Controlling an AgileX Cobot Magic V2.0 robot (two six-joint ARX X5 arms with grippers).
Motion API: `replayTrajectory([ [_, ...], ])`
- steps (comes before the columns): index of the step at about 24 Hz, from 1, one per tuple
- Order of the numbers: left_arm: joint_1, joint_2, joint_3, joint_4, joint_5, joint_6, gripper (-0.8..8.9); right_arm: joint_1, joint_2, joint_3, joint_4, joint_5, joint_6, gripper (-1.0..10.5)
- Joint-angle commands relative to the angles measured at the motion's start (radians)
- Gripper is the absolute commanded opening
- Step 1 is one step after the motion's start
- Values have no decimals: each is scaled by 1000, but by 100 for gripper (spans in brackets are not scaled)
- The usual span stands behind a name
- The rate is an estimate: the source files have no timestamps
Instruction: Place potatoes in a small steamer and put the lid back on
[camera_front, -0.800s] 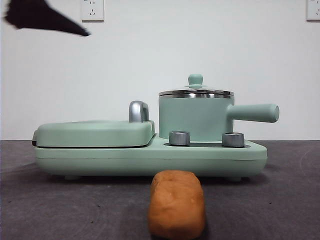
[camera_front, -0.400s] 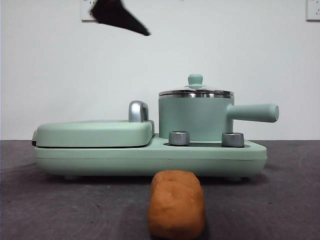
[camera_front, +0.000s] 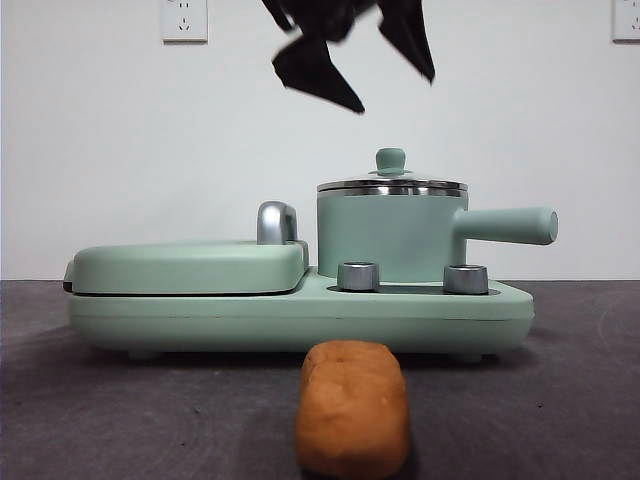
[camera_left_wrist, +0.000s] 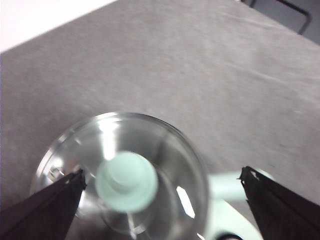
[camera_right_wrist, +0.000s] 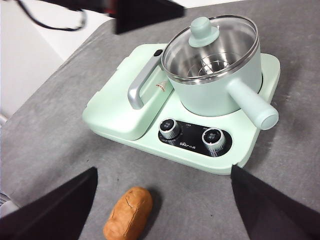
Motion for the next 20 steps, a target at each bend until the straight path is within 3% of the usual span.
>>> replayTrajectory([
  [1,-14,46,32,61,-48,5,499,2,4,18,6,0,-8,426],
  [8,-14,121,32,113,-70,-84,497,2,4,18,6,-1,-6,426],
  [13,-14,150,32,113,-70,-89,491,2,4,18,6,-1,5,426],
  [18,-14,153,32,98,-70,-76,411,2,4,18,6,-2,8,426],
  [20,-14,153,32,97,-70,-54,316,2,4,18,6,-2,9,426],
])
